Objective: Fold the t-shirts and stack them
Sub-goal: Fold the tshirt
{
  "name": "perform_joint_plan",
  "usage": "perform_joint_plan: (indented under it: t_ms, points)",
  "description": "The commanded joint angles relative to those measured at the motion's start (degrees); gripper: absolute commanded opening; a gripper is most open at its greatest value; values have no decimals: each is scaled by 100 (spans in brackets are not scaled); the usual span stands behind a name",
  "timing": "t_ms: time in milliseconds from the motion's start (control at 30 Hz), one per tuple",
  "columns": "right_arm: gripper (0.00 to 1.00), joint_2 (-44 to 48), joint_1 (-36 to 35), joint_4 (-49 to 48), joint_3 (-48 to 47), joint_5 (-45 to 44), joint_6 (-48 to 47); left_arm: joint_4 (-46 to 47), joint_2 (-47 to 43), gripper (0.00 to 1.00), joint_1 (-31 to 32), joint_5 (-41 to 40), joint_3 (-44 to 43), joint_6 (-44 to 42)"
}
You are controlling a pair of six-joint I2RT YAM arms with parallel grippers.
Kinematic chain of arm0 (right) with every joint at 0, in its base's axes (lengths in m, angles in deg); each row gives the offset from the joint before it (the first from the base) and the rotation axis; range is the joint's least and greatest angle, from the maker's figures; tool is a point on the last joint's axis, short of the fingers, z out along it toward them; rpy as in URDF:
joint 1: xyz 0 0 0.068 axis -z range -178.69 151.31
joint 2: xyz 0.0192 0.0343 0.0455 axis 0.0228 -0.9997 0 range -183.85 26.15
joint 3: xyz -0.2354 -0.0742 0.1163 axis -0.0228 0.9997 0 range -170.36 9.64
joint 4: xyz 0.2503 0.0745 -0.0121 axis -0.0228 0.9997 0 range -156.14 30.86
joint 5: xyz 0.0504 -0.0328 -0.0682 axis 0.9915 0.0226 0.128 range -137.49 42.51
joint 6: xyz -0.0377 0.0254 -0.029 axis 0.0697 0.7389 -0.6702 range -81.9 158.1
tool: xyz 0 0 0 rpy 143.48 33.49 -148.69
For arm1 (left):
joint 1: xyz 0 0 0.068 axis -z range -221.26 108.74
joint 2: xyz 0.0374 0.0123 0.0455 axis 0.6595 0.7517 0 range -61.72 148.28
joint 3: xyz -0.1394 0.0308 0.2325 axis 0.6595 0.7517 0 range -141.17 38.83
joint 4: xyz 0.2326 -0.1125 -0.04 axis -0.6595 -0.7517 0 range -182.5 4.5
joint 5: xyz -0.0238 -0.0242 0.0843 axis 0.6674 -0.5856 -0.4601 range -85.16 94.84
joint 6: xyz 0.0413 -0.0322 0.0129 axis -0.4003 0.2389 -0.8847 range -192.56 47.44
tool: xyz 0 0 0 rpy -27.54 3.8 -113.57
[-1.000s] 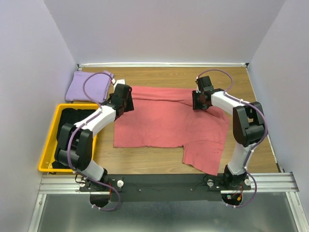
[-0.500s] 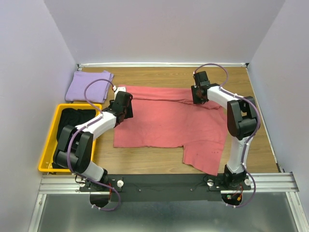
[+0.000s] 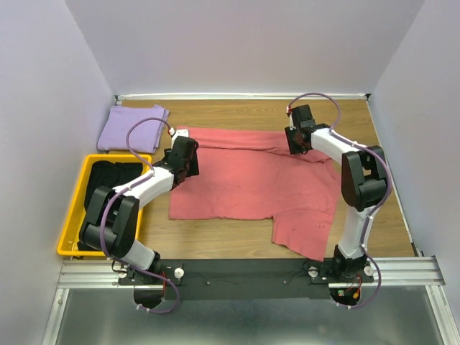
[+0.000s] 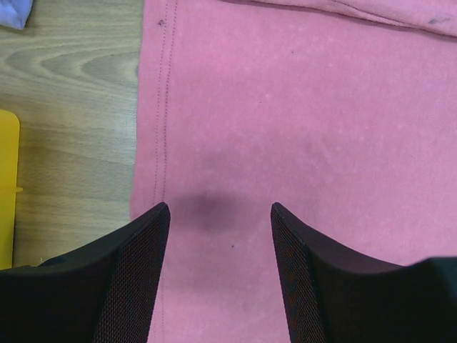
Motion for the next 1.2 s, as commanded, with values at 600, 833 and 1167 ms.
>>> perform_joint_plan:
  t_ms: [600,833,1167]
  points:
    - [38,-92,32,448,-2,270,-191,254,-192,66,80,-202,59,-50]
    - [38,-268,32,457,-37,112,-296,254,-210,67,107,-202,86,-32]
    - [1,92,32,571,-63,-143,-428,236,-201,67,125,-229,103,-41]
